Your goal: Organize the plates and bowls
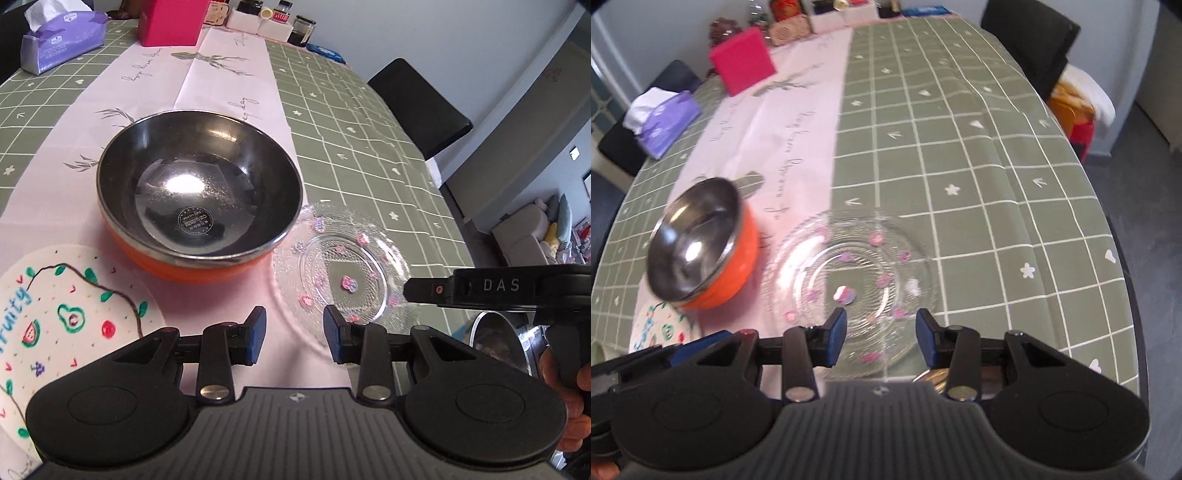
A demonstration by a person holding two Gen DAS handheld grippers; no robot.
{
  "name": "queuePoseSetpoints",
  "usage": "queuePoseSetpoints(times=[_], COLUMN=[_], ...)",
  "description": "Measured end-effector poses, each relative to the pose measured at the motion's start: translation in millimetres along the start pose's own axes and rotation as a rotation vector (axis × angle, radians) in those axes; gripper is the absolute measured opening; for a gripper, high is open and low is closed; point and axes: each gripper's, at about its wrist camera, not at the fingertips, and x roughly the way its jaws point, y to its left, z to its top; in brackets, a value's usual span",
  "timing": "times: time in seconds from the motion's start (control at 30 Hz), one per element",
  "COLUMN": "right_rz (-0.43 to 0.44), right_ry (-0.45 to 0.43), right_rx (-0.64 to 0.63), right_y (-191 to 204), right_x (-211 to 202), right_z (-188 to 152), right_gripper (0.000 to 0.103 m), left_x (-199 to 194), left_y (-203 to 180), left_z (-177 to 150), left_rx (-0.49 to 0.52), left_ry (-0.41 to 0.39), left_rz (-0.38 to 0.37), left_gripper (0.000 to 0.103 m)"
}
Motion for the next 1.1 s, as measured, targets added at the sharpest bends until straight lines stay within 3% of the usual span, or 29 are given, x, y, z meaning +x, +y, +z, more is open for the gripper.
queuePoseSetpoints(times=[0.13,0.37,0.47,0.57,0.67,0.9,1.1], right_rz=[-0.046,-0.026,-0.01,0.01,0.033,0.015,-0.001], right_ry=[0.02,0.044,0.049,0.05,0.06,0.048,0.082], right_rx=[0.026,0.105,0.127,0.138,0.144,0.126,0.027], right_y=[-9.8,-26.8,-30.1,-30.9,-29.8,-23.4,-4.0], right_x=[17.8,33.9,37.6,40.1,40.7,36.3,31.7], right_z=[9.6,19.0,19.4,19.1,19.1,13.4,4.1], right_gripper=[0.041,0.031,0.03,0.028,0.019,0.015,0.013], left_x=[10.6,19.5,21.4,23.0,23.0,17.3,-0.3], left_y=[2.9,-1.1,-2.9,-7.3,-9.4,-3.0,3.6], left_z=[1.4,0.5,0.7,-0.4,-3.0,-1.6,-15.3], left_rx=[-0.027,-0.032,-0.03,-0.024,-0.04,-0.082,-0.074], left_ry=[0.001,-0.037,-0.058,-0.057,-0.073,-0.062,-0.04], left_rz=[0.017,0.046,0.035,0.051,0.066,0.071,0.101], left_gripper=[0.039,0.038,0.033,0.021,0.017,0.014,0.014])
